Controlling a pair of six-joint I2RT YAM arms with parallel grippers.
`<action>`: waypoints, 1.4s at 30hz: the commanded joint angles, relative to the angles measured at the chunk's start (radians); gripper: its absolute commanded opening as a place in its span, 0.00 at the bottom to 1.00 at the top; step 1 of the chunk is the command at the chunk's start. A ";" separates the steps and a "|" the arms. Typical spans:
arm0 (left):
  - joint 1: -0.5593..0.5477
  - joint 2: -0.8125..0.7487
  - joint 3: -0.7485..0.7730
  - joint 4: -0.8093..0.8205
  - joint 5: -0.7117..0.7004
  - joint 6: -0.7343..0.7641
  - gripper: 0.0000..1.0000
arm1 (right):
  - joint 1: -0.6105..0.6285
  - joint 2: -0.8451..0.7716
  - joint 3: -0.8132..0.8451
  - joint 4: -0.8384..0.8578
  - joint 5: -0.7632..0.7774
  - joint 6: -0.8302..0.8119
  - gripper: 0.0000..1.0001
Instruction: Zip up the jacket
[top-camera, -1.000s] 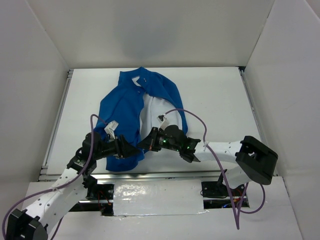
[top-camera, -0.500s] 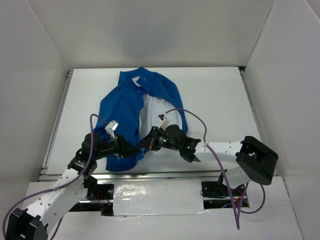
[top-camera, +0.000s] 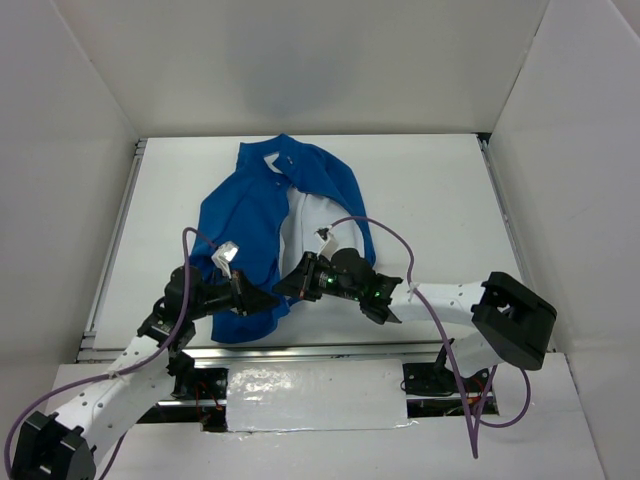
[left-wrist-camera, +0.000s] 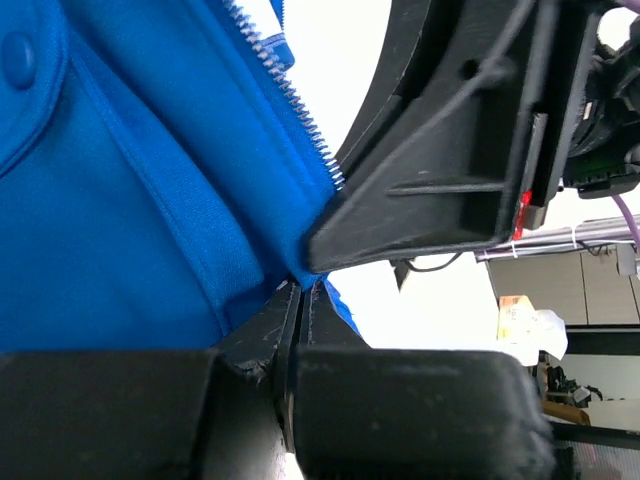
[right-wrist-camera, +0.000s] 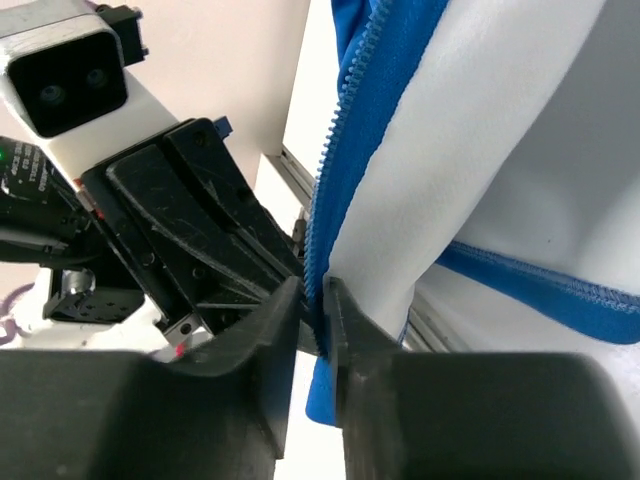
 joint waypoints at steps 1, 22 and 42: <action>-0.005 -0.004 0.017 0.010 0.017 0.011 0.00 | -0.019 -0.022 0.013 0.061 -0.026 -0.006 0.28; -0.003 -0.073 0.136 -0.327 -0.110 0.109 0.00 | -0.405 -0.287 -0.073 -0.706 0.363 -0.214 0.83; -0.003 -0.104 0.226 -0.481 -0.156 0.131 0.00 | -0.548 -0.220 -0.179 -0.464 0.164 -0.275 0.56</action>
